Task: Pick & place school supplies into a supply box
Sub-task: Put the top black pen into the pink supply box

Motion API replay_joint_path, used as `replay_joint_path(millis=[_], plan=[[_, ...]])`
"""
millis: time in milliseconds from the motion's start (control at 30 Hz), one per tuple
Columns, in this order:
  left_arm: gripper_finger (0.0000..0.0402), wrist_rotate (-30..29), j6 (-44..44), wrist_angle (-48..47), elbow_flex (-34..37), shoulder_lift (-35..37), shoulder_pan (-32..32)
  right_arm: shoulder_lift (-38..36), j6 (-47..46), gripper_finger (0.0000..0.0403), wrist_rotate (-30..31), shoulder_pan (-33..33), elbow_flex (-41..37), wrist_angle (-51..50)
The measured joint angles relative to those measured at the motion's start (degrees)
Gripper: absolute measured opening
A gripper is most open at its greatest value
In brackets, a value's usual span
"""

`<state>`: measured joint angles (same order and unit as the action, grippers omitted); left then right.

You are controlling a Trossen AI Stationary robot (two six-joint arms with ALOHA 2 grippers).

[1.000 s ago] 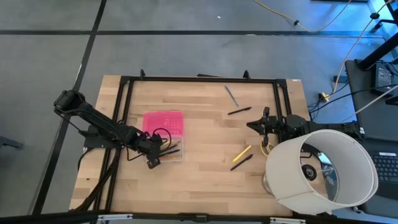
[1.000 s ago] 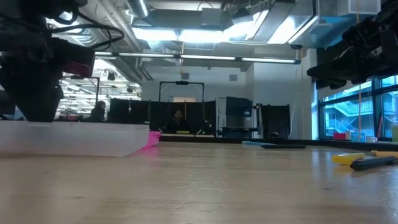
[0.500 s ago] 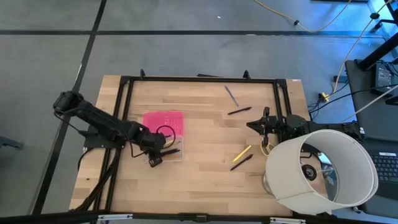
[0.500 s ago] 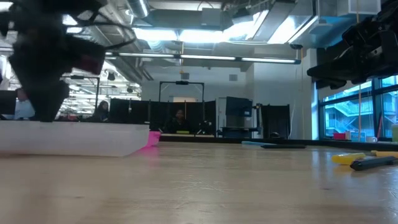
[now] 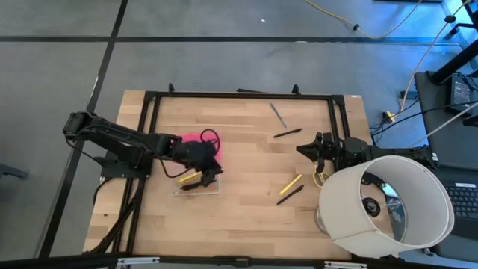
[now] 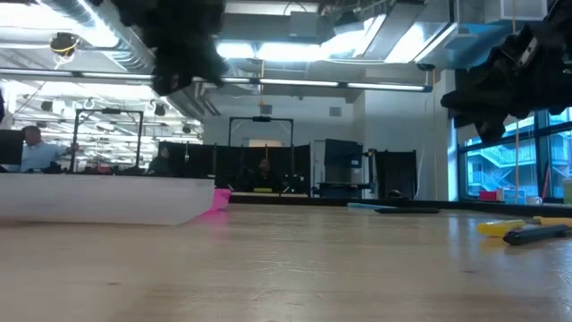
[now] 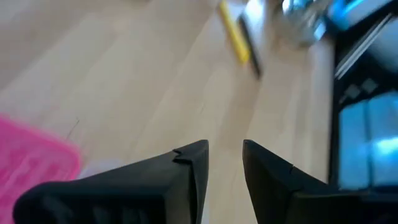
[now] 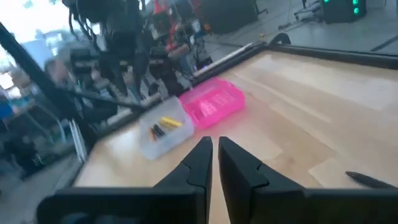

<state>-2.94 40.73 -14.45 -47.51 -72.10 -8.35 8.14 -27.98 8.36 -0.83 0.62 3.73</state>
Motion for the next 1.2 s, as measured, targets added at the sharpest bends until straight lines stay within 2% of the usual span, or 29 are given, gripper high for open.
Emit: replay_joint_path(millis=[133, 267, 367, 433, 633, 833, 1033, 1200], plan=[[0.0091, 0.34, -0.02, 4.67, -0.46, 0.00, 1.05, 0.92, -1.71, 0.0034, 0.20, -0.07, 2.57, -0.04], [0.0091, 0.06, -1.80, 2.92, -0.45, 0.00, 1.29, 5.86, -3.81, 0.0034, 3.10, -0.65, 9.28, -9.45], [0.0093, -0.19, -2.56, 1.46, -0.43, 0.09, 2.86, 12.73, -9.71, 0.0034, 6.81, -2.89, 14.25, -20.29], [0.0093, 0.18, -3.13, 1.15, -0.43, 0.61, 4.34, 18.29, -12.08, 0.0034, 7.04, -4.85, 16.62, -23.96], [0.0090, 1.95, -9.56, 0.95, -0.43, 1.18, 7.88, 35.39, -10.79, 0.0034, 6.55, -12.86, 23.45, -24.67], [0.0095, 3.56, -13.17, 0.82, -0.43, 1.18, 9.65, 49.65, -10.00, 0.0034, -1.85, -24.58, 29.05, -25.18], [0.0092, 5.43, -15.54, 0.47, -0.43, 1.18, 9.98, 59.88, 4.36, 0.0034, -7.29, -32.02, 34.14, -24.77], [0.0093, 5.19, -15.58, 0.47, -0.43, 1.18, 9.98, 66.16, 12.18, 0.0034, -14.11, -35.65, 41.79, -25.07]])
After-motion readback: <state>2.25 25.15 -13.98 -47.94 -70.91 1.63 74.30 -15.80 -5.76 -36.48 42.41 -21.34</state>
